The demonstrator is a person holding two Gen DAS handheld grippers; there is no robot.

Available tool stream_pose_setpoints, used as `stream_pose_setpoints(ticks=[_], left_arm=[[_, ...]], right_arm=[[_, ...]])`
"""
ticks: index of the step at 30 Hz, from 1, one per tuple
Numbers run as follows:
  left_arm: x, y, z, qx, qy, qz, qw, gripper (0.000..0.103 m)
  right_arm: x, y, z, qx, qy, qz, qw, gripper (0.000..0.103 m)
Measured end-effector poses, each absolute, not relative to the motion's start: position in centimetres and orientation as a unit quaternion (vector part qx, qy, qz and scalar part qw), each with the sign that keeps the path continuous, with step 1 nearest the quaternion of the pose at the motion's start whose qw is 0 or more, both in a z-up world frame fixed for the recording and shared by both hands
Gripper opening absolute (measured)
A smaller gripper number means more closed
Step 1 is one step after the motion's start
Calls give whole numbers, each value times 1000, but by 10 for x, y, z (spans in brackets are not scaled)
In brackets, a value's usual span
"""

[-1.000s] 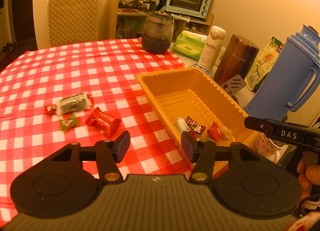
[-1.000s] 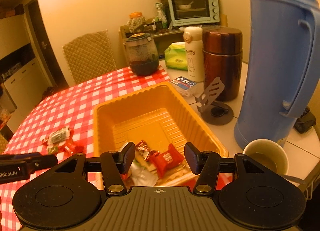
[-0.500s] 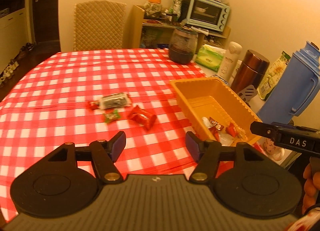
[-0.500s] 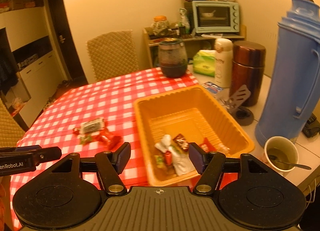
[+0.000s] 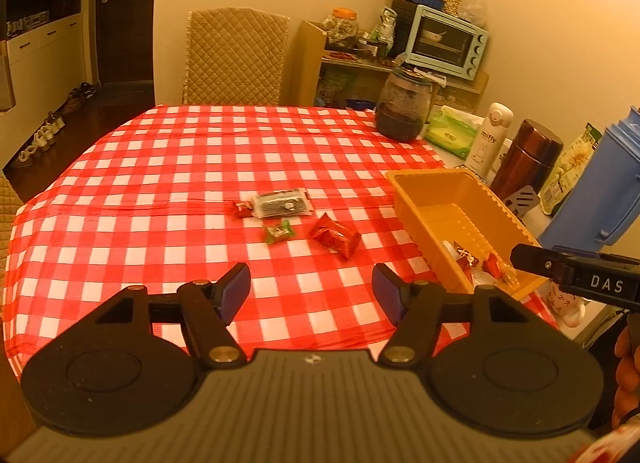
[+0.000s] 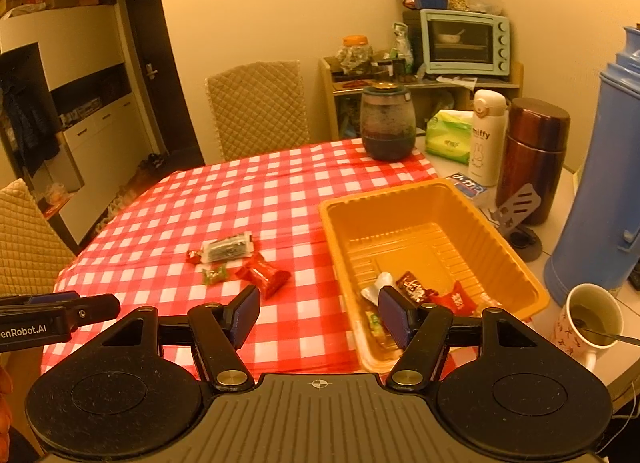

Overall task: Organize snacks
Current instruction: 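Move both tools back over the remaining snacks on the table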

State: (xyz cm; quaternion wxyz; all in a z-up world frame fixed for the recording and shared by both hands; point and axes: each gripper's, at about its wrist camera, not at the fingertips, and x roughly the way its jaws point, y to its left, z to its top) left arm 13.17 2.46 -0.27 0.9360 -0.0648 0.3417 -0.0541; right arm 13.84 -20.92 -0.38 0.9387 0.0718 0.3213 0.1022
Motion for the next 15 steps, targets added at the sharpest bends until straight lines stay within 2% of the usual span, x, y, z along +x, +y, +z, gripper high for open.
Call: stream_pose_setpoints(ticks=[15], left_arm=[[152, 57, -22, -46, 357, -32, 932, 65]], right_arm=[[162, -173, -21, 56, 332, 141, 931, 66]])
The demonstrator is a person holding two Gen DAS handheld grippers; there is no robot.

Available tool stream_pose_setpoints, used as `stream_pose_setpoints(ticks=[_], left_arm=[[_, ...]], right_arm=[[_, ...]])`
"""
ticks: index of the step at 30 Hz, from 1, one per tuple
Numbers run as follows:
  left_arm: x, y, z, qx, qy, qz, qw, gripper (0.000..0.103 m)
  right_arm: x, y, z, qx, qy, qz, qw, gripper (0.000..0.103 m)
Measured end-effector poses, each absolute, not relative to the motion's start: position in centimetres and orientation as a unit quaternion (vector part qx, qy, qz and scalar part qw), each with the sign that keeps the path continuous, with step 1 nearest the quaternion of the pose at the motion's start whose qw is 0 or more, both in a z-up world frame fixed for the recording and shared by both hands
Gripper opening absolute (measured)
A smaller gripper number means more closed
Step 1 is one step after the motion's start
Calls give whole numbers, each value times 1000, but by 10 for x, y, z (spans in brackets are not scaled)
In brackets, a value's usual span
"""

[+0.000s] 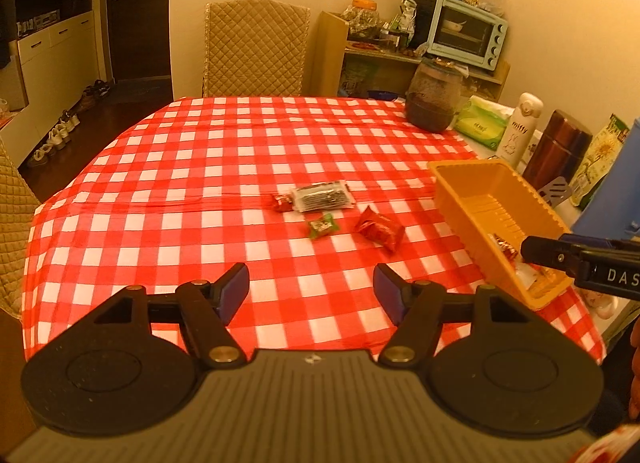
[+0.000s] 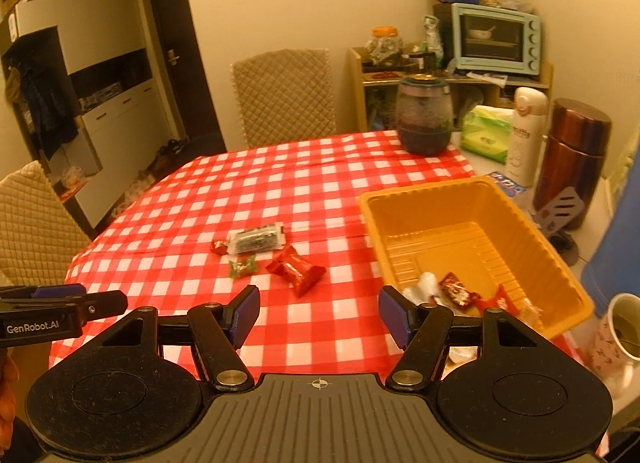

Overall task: Organize snacks
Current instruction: 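Move both tools back over the remaining snacks on the table, then grasp the red packet with the right tool while the left tool grasps the green-wrapped candy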

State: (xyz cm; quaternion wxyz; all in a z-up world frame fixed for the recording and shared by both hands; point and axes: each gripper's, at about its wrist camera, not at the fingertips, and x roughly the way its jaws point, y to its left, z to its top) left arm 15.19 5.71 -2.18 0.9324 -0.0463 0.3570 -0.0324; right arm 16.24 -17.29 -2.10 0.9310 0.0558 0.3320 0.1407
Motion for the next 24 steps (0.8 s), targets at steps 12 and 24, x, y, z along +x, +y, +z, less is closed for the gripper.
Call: stream_pose_setpoints(ticks=[12, 24], left_arm=[[211, 76, -66, -18, 382, -40, 923, 65], [274, 88, -108, -18, 391, -68, 918, 65]], right_arm=[[227, -136, -68, 19, 348, 185, 919, 66], [303, -99, -129, -55, 351, 214, 910, 59]])
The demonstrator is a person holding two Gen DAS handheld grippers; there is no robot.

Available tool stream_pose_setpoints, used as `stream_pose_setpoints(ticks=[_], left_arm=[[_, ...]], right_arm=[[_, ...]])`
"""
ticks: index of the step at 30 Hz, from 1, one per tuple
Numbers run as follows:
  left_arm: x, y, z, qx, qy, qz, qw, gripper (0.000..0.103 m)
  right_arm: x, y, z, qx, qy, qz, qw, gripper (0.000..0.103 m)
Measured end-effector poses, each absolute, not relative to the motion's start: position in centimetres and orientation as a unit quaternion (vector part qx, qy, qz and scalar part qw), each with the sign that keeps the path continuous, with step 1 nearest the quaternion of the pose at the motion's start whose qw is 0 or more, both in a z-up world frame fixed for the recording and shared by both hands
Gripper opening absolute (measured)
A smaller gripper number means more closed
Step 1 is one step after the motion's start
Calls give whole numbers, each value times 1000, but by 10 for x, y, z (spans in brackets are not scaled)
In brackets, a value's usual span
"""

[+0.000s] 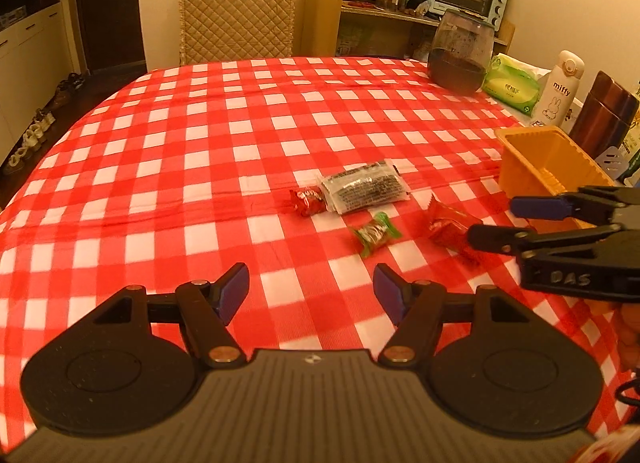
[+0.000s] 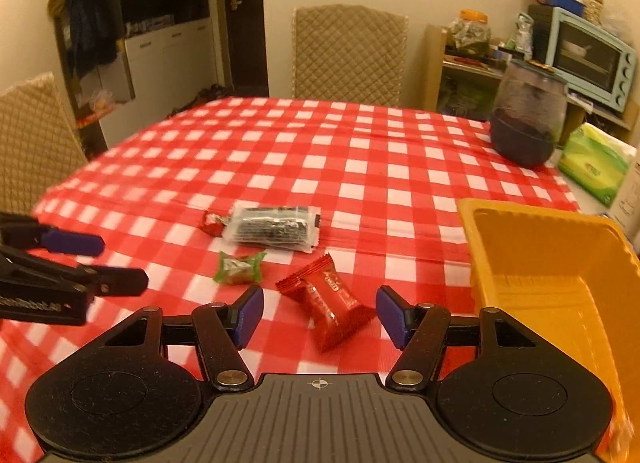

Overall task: Organize snacks
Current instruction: 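Grasp the red packet with the right tool while the left tool grasps the green-wrapped candy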

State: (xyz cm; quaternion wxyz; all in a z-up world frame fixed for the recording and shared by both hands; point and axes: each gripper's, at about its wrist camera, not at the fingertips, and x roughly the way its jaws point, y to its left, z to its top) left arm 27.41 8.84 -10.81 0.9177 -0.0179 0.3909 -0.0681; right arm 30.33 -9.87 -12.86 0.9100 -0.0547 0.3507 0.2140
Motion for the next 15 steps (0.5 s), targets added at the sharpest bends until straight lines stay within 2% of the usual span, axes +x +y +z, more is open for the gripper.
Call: stream_pose_setpoints(ticks=[8, 12, 15], left_arm=[[296, 88, -117, -16, 391, -101, 915, 65], [305, 84, -120, -13, 390, -118, 913, 65], [310, 81, -124, -7, 391, -131, 911, 65]], right_arm=[[333, -83, -165, -106, 366, 216, 899, 53], [344, -88, -172, -86, 381, 219, 894, 44], [346, -91, -169, -65, 390, 221, 892, 33]])
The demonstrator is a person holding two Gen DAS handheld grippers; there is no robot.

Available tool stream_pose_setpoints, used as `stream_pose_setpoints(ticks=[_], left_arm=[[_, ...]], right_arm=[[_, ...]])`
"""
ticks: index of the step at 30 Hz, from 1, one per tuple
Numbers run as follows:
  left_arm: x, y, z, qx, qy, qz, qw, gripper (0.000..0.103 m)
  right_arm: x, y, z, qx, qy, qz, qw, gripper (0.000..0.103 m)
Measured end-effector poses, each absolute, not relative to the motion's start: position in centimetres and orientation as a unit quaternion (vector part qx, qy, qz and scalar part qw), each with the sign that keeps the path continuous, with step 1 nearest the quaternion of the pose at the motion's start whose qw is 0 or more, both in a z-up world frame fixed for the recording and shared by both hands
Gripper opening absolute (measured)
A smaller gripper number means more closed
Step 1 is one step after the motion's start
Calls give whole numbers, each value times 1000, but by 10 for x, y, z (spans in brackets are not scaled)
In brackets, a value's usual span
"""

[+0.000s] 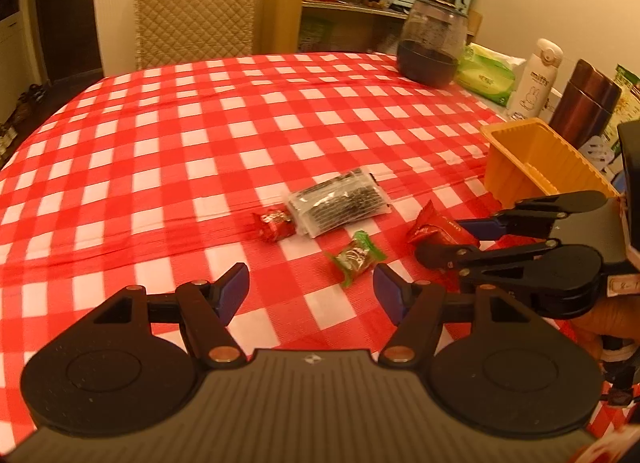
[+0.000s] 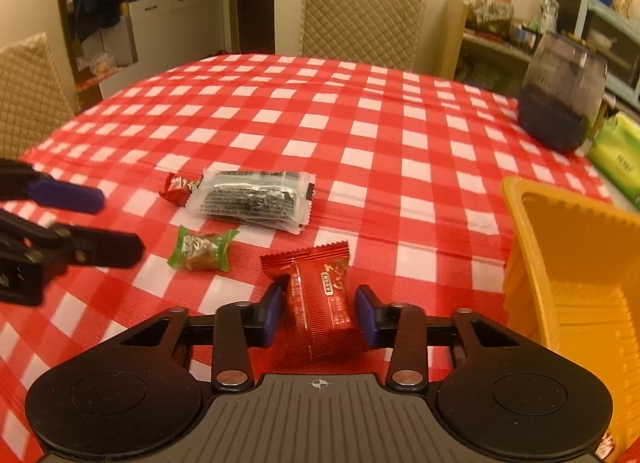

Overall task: Organize snacks
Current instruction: 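Grasp the red packet with the right tool while the left tool grasps the green-wrapped candy, then carry both snacks over the orange tray and open both tools to drop them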

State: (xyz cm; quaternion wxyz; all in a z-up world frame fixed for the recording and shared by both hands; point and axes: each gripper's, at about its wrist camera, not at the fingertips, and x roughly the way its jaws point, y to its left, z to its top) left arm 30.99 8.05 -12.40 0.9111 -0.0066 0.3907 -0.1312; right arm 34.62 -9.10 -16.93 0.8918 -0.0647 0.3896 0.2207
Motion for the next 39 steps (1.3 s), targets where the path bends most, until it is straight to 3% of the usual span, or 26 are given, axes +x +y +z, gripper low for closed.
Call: stream_pose_setpoints(ticks=[9, 15, 27, 33, 39], left_arm=[[323, 65, -135, 25, 378, -179, 908, 62], [330, 47, -142, 72, 359, -206, 907, 43], [340, 30, -157, 128, 357, -222, 898, 35], [339, 25, -154, 120, 368, -218, 896, 12], [332, 30, -147, 73, 383, -189, 901, 12]], right_arm=[[342, -104, -150, -10, 380, 194, 904, 29], [341, -107, -147, -2, 380, 193, 904, 29], [341, -107, -148, 10, 385, 192, 903, 29], [342, -108, -147, 13, 384, 190, 904, 29], [338, -108, -145, 18, 379, 189, 906, 29]])
